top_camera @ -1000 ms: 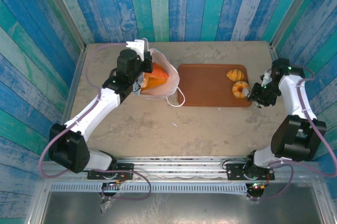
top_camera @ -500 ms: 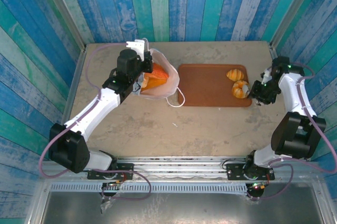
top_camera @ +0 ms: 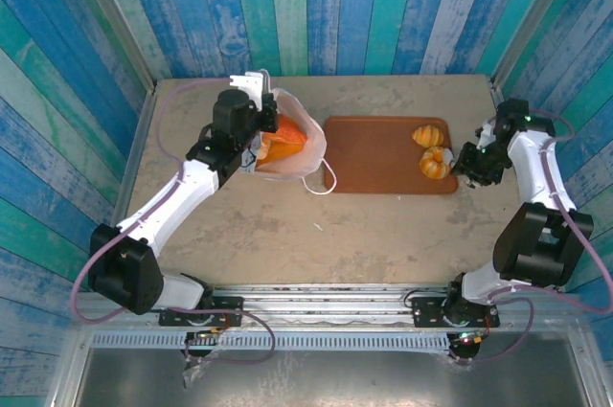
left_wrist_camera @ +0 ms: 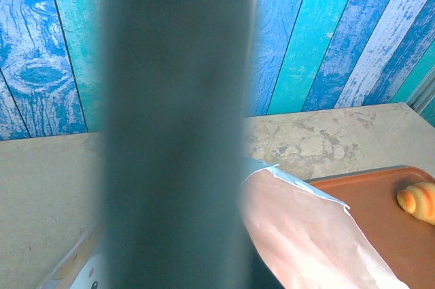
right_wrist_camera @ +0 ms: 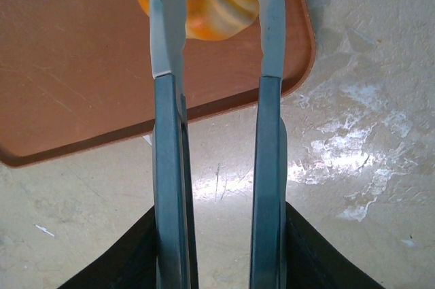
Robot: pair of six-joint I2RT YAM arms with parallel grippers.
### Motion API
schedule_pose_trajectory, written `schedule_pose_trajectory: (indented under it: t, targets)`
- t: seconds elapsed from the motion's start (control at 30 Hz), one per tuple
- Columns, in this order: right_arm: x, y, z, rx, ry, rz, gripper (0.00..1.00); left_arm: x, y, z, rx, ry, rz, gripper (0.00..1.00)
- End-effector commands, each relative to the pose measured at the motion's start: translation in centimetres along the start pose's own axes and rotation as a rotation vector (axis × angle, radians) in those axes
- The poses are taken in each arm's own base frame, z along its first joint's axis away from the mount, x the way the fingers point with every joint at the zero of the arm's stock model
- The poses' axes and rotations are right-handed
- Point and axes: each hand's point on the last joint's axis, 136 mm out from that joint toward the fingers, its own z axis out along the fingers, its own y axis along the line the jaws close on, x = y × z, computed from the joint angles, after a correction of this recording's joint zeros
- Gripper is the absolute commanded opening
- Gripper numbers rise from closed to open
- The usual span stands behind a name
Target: Take the fake bread out of the paper bag
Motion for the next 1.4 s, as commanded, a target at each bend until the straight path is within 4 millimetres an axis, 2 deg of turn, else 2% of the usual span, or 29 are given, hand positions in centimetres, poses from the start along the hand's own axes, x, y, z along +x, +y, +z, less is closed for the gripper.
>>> schedule_pose_trajectory:
  t: [0.0, 0.17, 0.37, 0.47, 0.63, 0.83, 1.0, 1.2, 1.37]
  targets:
    - [-0.4, 0.2, -1.9, 0.002, -0.051, 0.001, 0.42, -0.8, -0.2, -0.1, 0.01, -0.035, 0.006, 0.0]
    - [0.0, 0.9, -3.6, -0.023, -0.087, -0.018, 0.41, -0.7, -0.1, -0.1, 0.005, -0.034, 0.009, 0.0]
    - [1.5, 4.9, -6.6, -0.171, -0.153, -0.099, 0.39, -0.5, -0.3, -0.1, 0.014, -0.028, 0.008, 0.0]
    - [2.7, 8.0, -8.3, -0.182, -0.2, -0.21, 0.4, -0.4, -0.4, -0.1, 0.02, -0.021, 0.008, 0.0]
    - [5.4, 14.5, -10.9, -0.26, -0.269, -0.421, 0.4, -0.1, -0.6, -0.3, 0.032, -0.015, 0.008, 0.0]
    - [9.4, 21.6, -12.4, -0.315, -0.294, -0.693, 0.4, 0.0, -0.9, -0.3, 0.053, -0.005, 0.003, 0.0]
    - [12.4, 25.5, -11.2, -0.294, -0.296, -0.903, 0.4, 0.3, -1.0, -0.1, 0.055, 0.008, -0.002, 0.0]
    - [14.6, 28.2, -7.8, -0.255, -0.228, -1.069, 0.41, 0.6, -1.0, 0.3, 0.054, 0.036, 0.004, 0.0]
    - [14.9, 29.6, -5.3, -0.203, -0.175, -1.133, 0.41, 0.8, -1.2, 0.5, 0.065, 0.045, 0.003, 0.0]
